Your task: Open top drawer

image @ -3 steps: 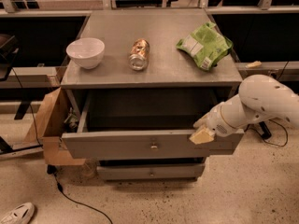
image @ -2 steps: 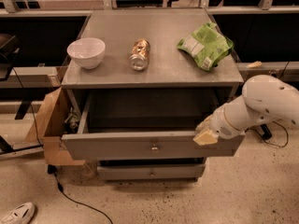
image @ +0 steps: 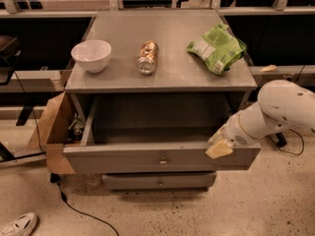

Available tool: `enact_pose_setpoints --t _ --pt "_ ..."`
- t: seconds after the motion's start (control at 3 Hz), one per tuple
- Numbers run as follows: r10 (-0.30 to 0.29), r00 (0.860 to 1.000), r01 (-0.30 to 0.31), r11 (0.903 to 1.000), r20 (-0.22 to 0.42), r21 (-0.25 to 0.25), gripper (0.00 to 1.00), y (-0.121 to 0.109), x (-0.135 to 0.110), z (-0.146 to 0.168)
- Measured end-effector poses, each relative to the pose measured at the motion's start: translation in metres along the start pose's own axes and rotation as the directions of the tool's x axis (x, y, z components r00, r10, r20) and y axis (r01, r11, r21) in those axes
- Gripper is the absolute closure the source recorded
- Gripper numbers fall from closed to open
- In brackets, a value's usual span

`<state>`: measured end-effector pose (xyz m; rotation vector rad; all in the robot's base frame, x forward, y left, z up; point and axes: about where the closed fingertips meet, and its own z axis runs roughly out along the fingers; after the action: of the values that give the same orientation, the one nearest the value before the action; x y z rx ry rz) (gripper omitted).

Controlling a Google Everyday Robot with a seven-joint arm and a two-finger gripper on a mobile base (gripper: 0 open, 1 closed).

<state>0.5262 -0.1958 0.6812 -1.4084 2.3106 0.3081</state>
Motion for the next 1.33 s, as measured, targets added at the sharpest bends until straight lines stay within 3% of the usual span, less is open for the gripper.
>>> enact_pose_setpoints --t 0.67,1.0,1.33 --pt "-0.012 0.998 0.013 0.9999 -0.06 0.011 0.11 0.007 0.018 -0.018" --pt "-0.025 0.996 0.026 0.9996 -0.088 0.014 0.0 0.011 0.025 -0.026" --pt "-0.029 0.993 0.03 0.9995 -0.111 0.006 0.02 0.014 0.032 -0.027"
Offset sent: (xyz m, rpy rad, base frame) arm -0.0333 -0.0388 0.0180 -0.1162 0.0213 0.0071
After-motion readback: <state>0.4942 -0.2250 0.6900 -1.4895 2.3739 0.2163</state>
